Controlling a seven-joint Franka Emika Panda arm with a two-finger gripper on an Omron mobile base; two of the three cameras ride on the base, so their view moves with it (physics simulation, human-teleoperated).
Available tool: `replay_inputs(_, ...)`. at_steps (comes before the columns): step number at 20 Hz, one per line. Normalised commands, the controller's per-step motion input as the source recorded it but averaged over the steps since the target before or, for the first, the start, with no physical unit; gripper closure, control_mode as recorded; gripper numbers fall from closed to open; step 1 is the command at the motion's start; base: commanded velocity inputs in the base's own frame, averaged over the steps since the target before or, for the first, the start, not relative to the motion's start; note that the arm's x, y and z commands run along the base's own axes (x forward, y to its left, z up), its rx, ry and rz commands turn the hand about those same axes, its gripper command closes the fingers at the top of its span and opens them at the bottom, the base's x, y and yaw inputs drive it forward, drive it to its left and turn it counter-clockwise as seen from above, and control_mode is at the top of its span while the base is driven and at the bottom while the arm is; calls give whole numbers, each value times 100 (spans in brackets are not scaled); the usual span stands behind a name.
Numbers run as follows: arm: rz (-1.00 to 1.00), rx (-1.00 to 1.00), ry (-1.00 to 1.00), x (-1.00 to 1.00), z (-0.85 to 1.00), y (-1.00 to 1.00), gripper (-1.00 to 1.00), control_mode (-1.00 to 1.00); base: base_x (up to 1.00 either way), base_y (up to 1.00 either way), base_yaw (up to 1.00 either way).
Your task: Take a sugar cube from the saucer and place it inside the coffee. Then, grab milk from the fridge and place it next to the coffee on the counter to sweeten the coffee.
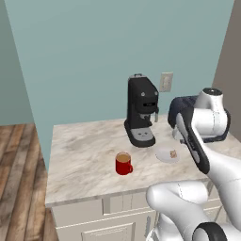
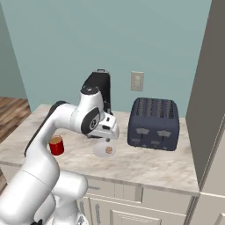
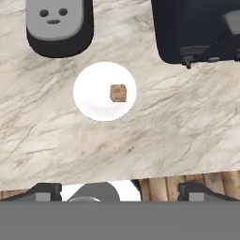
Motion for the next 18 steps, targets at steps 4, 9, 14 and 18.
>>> replay_inputs(4, 0, 0, 0, 22, -30, 0, -100, -100, 0, 0, 0)
replay_inputs(9, 0, 0, 0, 12, -42, 0, -100, -100, 0, 0, 0)
replay_inputs(14, 0, -2, 0, 30, -34, 0, -100, -100, 0, 0, 0)
replay_inputs(18, 0, -4, 3, 38, -42, 0, -100, -100, 0, 0, 0)
